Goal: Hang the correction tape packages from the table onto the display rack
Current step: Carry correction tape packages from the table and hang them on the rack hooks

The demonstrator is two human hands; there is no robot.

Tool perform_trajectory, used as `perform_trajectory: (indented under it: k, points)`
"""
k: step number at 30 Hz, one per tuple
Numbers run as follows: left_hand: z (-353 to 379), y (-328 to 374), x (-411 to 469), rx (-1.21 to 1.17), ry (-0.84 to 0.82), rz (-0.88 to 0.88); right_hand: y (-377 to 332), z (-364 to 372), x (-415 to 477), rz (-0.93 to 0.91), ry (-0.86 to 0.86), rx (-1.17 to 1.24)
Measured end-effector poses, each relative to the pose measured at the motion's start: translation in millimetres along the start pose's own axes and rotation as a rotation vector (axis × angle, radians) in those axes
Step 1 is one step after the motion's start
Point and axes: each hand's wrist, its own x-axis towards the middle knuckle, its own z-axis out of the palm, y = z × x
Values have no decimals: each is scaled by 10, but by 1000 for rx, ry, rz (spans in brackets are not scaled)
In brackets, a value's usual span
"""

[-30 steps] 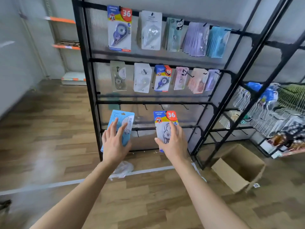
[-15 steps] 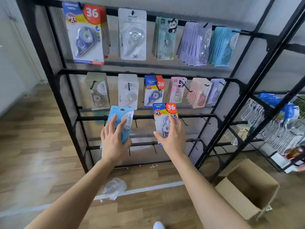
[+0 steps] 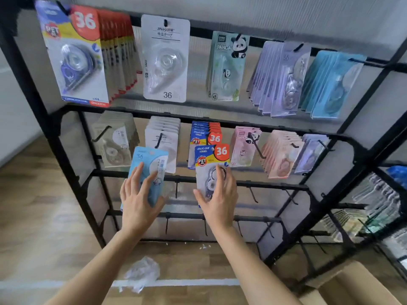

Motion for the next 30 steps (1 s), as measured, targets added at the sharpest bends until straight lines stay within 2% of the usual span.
perform_trajectory:
  k: [5,12,20,27,30]
  points:
    - [71,-87,-8,32,9,11,59,71,-65,-52,7,13]
    - [127,-155,-23,65,7,2,58,137,29,-36,13,-37]
    - [75,-232,-52,93,16,-19,89,338,488,48,-181,-128]
    - [-8,-269,-46,104,-2,-25,106,414,730,16,-371,-161]
    - [-47,-256,-63,89,-4,-34,99,360,692,-3,-400,-169]
